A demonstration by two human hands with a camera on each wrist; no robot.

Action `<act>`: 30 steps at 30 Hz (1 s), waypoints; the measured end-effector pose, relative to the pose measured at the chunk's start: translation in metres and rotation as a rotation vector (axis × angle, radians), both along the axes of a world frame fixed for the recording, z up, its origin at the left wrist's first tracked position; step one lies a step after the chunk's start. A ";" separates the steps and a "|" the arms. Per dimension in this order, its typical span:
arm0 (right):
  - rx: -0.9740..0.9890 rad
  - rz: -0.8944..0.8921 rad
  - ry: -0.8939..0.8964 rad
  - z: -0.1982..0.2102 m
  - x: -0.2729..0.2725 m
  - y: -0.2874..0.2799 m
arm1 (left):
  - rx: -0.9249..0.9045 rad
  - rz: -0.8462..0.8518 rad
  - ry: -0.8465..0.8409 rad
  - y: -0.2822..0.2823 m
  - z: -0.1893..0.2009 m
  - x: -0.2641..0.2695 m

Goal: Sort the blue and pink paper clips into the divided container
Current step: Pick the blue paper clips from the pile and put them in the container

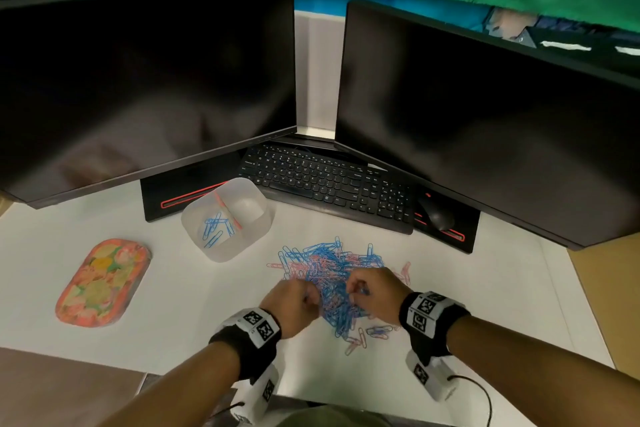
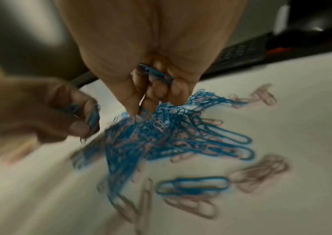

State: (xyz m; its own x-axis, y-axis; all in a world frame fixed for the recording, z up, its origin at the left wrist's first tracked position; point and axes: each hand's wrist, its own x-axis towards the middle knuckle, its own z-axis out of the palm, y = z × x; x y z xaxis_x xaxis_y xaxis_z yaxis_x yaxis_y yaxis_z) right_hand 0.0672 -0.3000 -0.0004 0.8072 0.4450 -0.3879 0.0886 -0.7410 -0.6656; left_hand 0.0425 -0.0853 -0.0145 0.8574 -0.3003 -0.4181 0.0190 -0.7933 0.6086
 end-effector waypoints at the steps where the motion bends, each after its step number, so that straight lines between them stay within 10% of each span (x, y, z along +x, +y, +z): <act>1: 0.029 -0.079 0.071 0.001 0.003 0.001 | -0.059 0.050 0.030 0.003 0.002 0.001; 8: 0.504 -0.497 0.624 0.020 0.026 0.032 | -0.653 0.520 0.284 0.021 0.031 0.011; 15: 0.603 -0.426 0.692 0.055 0.056 0.115 | -1.085 0.913 0.304 0.057 0.060 0.024; 23: 0.409 -0.342 0.552 0.074 0.098 0.215 | -1.101 1.351 0.233 0.112 0.083 0.064; 30: 0.296 -0.266 0.472 0.070 0.123 0.236 | -0.919 1.345 0.222 0.130 0.083 0.084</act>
State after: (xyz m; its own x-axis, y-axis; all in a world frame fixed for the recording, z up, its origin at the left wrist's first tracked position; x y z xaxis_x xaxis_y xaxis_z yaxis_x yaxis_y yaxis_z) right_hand 0.1898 -0.0635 0.0694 0.6766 0.3956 -0.6210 -0.4278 -0.4752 -0.7689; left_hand 0.1270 0.0451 0.0684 0.6430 0.3633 -0.6742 0.4999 0.4678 0.7288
